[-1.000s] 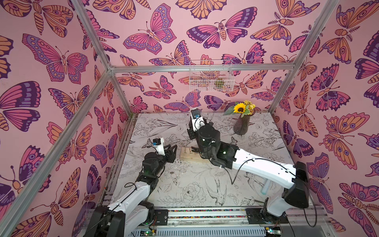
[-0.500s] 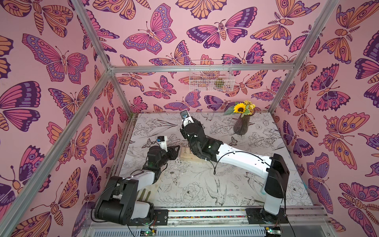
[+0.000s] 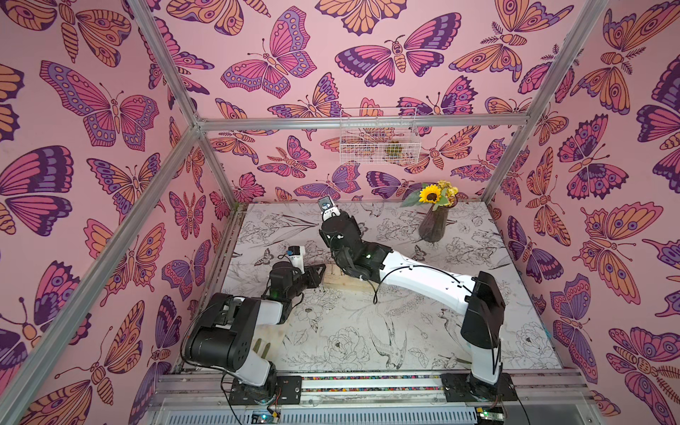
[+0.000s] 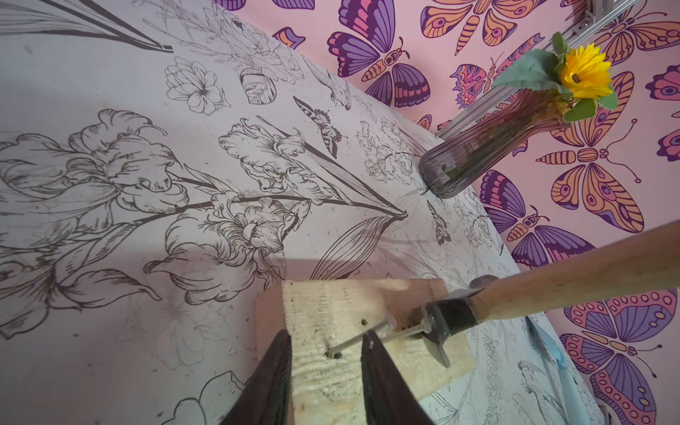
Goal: Use a claw hammer to pull out a nail
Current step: Remove the nail from the mounting plate.
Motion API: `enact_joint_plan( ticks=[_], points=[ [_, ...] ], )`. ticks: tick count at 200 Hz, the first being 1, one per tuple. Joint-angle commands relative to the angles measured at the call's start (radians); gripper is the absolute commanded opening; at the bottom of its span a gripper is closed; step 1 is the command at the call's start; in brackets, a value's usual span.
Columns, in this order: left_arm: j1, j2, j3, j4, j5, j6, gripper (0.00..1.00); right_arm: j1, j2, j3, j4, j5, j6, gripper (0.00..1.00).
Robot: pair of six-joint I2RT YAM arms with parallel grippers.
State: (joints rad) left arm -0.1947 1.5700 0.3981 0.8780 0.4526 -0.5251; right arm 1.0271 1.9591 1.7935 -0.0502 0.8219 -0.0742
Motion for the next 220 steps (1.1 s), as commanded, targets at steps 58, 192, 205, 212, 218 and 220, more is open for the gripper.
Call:
enact_joint_plan(
  ticks=[58,192,205,212,218,220],
  points=[
    [0.006,0.065,0.022,0.091,0.077,-0.011,0.28,-0.004,0.051,0.181,-0.037,0.022,-0.032,0.00],
    [0.003,0.134,-0.003,0.176,0.111,-0.035,0.25,-0.008,0.046,0.199,-0.046,-0.027,0.037,0.00],
    [0.000,0.134,-0.006,0.178,0.112,-0.034,0.25,-0.023,0.027,0.167,-0.056,-0.039,0.104,0.00],
    [-0.002,0.132,-0.009,0.178,0.112,-0.033,0.25,-0.034,0.005,0.133,-0.055,-0.064,0.157,0.00],
    [-0.003,0.133,-0.011,0.177,0.111,-0.033,0.25,-0.048,-0.020,0.095,-0.045,-0.092,0.206,0.00],
    [-0.003,0.132,-0.012,0.177,0.111,-0.032,0.25,-0.052,-0.027,0.080,-0.041,-0.103,0.223,0.00]
  ],
)
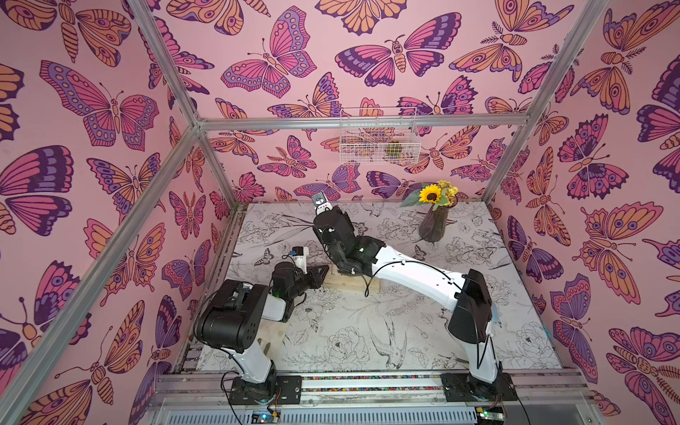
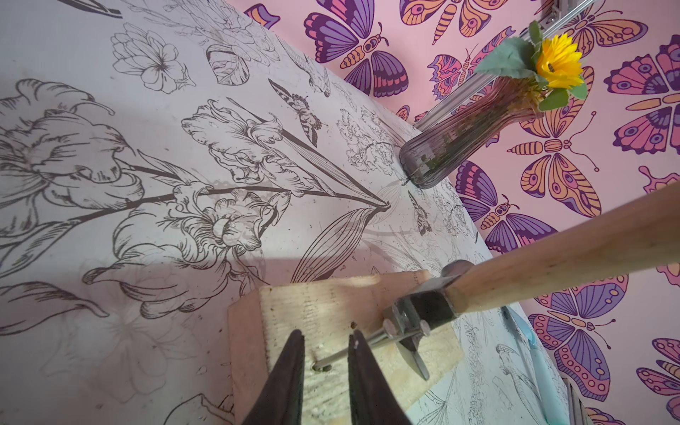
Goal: Use a claw hammer to pull out a nail
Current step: Remove the nail from the mounting plate.
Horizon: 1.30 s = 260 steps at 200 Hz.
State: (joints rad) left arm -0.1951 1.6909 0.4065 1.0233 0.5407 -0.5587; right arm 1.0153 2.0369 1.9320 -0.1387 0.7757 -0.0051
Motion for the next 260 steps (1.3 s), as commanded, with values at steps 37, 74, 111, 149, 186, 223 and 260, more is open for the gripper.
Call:
enact_joint_plan(
  ticks=[37,74,111,149,186,223,260],
  points=[
    [-0.017,0.024,-0.035,0.033,0.018,0.007,0.25,-0.086,-0.190,-0.226,0.134,-0.141,0.275,0.00],
    [-0.022,0.049,-0.049,0.071,0.018,-0.002,0.24,-0.086,-0.183,-0.229,0.125,-0.137,0.274,0.00],
    [-0.027,0.051,-0.053,0.073,0.024,-0.004,0.23,-0.091,-0.199,-0.272,0.151,-0.133,0.288,0.00],
    [-0.039,0.047,-0.067,0.073,0.019,0.002,0.22,-0.106,-0.238,-0.360,0.220,-0.157,0.328,0.00],
    [-0.050,0.050,-0.094,0.091,0.010,-0.009,0.22,-0.128,-0.289,-0.474,0.316,-0.202,0.381,0.00],
    [-0.057,0.050,-0.114,0.102,0.005,-0.011,0.22,-0.160,-0.321,-0.547,0.346,-0.244,0.450,0.00],
    [-0.068,0.053,-0.123,0.104,-0.004,-0.008,0.22,-0.184,-0.348,-0.595,0.352,-0.257,0.502,0.00]
  ],
)
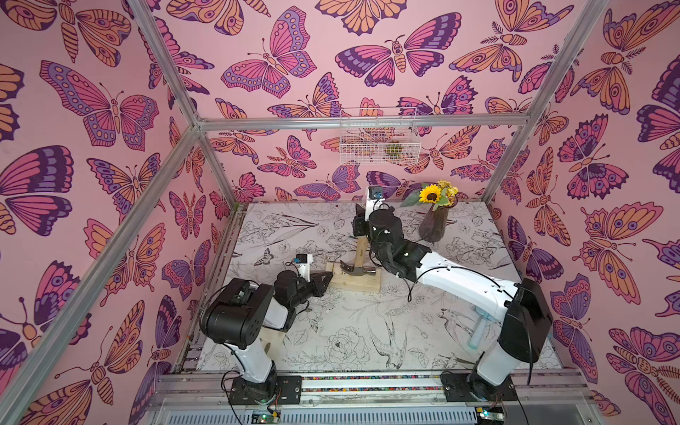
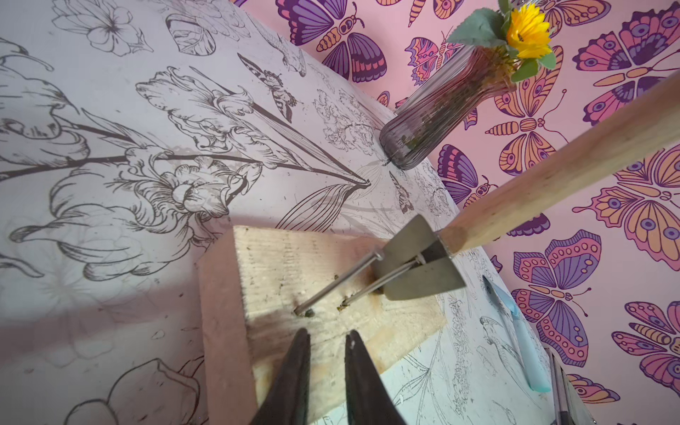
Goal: Use a claw hammer to pull out a nail
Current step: Remove the nail from the mounting plate.
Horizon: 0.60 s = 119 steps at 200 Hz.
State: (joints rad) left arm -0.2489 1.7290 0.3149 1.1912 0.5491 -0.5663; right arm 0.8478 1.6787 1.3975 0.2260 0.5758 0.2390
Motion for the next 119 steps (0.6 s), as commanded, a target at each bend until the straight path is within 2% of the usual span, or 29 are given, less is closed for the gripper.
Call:
enact_joint_plan(
  ticks=[1,119],
  points=[
    [-0.015,0.014,-0.031,-0.064,-0.012,0.000,0.22,-0.017,0.010,-0.062,-0.013,-0.059,0.259,0.00],
    [-0.023,0.041,-0.075,-0.036,-0.028,0.000,0.21,-0.052,-0.040,-0.143,0.026,-0.082,0.309,0.00]
  ],
)
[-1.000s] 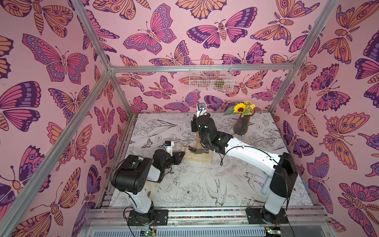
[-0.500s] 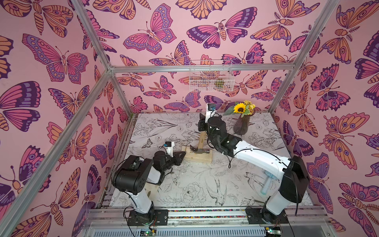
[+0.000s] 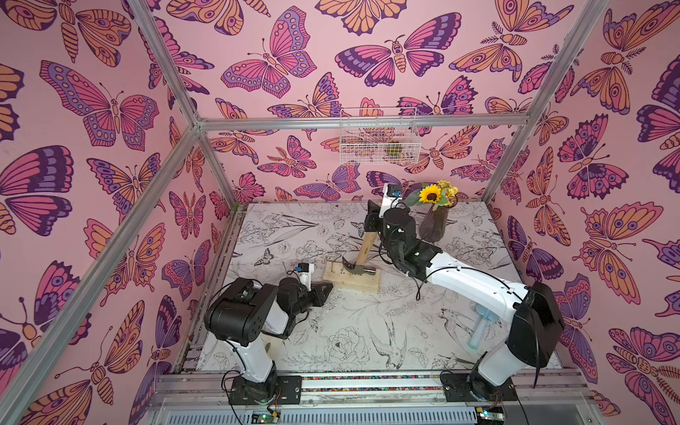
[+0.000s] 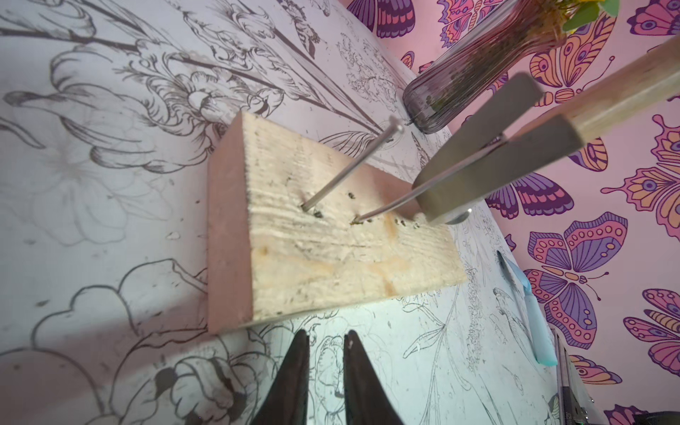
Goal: Use a claw hammer to pull out a nail
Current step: Remove the nail from the mounting plate.
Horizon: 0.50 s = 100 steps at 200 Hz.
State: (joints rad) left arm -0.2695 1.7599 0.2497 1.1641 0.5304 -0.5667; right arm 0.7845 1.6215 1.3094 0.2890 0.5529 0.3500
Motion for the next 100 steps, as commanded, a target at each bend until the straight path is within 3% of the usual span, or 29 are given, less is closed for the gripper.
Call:
enact_joint_plan(
  ticks=[1,100],
  points=[
    [-0.002,0.010,-0.010,-0.009,-0.009,0.000,0.21,0.011,0.016,-0.056,-0.036,-0.059,0.198,0.00],
    [-0.001,-0.033,-0.020,-0.014,-0.007,0.021,0.24,-0.044,-0.088,-0.148,-0.016,-0.074,0.230,0.00]
  ],
)
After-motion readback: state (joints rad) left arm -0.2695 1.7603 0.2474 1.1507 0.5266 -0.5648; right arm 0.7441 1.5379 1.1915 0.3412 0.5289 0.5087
